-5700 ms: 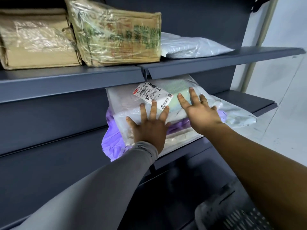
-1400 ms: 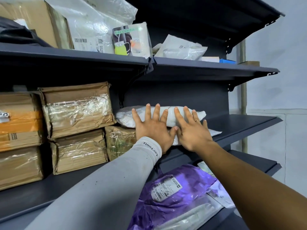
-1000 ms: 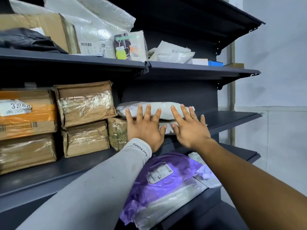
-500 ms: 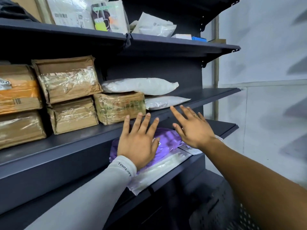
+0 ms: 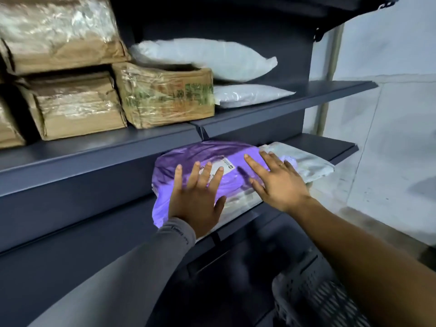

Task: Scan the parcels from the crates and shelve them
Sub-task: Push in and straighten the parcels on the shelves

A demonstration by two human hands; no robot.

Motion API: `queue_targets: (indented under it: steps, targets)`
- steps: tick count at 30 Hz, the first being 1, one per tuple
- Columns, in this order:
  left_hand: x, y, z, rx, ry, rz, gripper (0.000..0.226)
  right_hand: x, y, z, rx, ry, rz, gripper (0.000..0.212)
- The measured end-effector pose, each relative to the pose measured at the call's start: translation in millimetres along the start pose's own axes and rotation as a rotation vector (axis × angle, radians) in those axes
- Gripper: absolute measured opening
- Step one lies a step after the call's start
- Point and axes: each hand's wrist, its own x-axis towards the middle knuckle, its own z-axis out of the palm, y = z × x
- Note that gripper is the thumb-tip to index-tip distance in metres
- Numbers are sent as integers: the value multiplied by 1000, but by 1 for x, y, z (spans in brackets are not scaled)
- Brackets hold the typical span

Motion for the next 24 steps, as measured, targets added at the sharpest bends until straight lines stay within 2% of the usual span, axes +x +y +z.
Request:
queue_targets:
  steps: [4, 8, 12, 18, 21, 24]
  targets:
    - [4, -13, 37, -25, -142, -108, 76, 15, 2, 32, 2, -54, 12, 67]
    - [23, -29, 58, -115, -248, -230, 94, 38, 3, 53, -8, -77, 14, 76]
    - [39, -42, 73, -302, -376, -338, 112, 71, 1, 68, -40, -145, 35, 93]
    - [36, -46, 101, -383, -512, -382, 123, 116, -3, 77, -51, -255, 31, 118]
    - [36, -43, 109, -369, -521, -373, 122, 128, -7, 85, -42, -331, -2, 118]
    - [38, -40, 113, -371, -511, -381, 109, 134, -6, 100, -33, -388, -11, 116]
